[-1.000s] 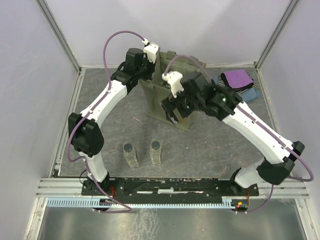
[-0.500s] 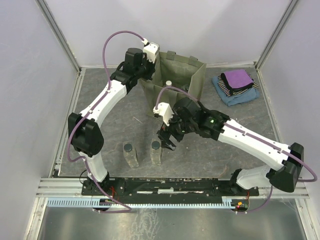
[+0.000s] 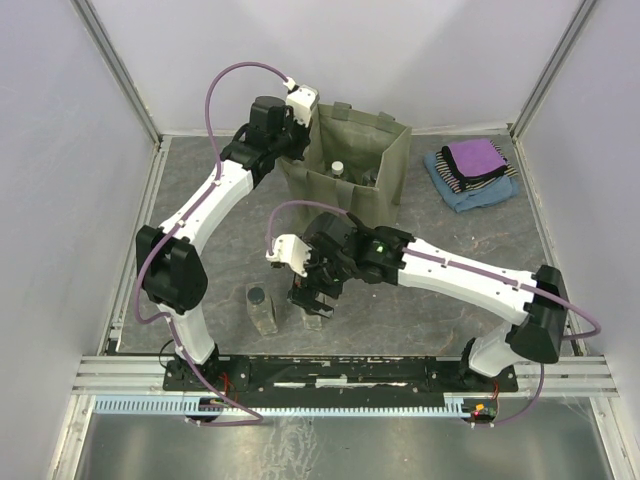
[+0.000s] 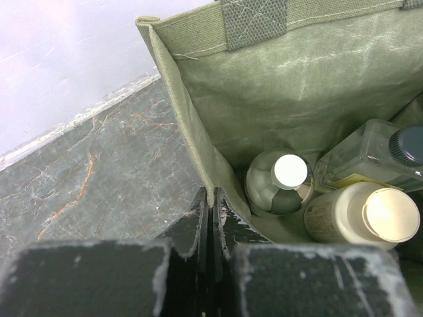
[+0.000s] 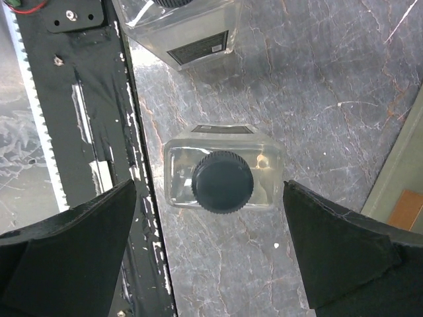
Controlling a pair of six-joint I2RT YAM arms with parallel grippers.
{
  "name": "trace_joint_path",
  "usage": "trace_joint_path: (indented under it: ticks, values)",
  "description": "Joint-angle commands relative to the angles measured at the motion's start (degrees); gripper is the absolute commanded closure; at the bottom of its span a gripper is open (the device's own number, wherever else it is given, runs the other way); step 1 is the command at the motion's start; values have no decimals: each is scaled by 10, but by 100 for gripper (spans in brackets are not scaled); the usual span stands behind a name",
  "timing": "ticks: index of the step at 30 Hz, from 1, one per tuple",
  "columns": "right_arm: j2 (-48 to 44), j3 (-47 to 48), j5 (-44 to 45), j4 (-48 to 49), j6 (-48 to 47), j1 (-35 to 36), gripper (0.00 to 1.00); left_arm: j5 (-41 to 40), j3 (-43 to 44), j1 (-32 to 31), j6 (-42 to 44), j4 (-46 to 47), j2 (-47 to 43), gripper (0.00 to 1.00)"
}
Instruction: Place the personal care products into the canvas bag
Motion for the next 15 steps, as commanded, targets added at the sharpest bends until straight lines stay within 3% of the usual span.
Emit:
trace_joint_path:
  ticks: [1, 15]
  values:
    - [24, 40, 24, -33, -30, 7, 0, 3, -8, 3, -5, 12, -16, 97]
    - [74, 24, 23, -8, -22, 7, 0, 0, -25, 3, -10, 21, -25, 97]
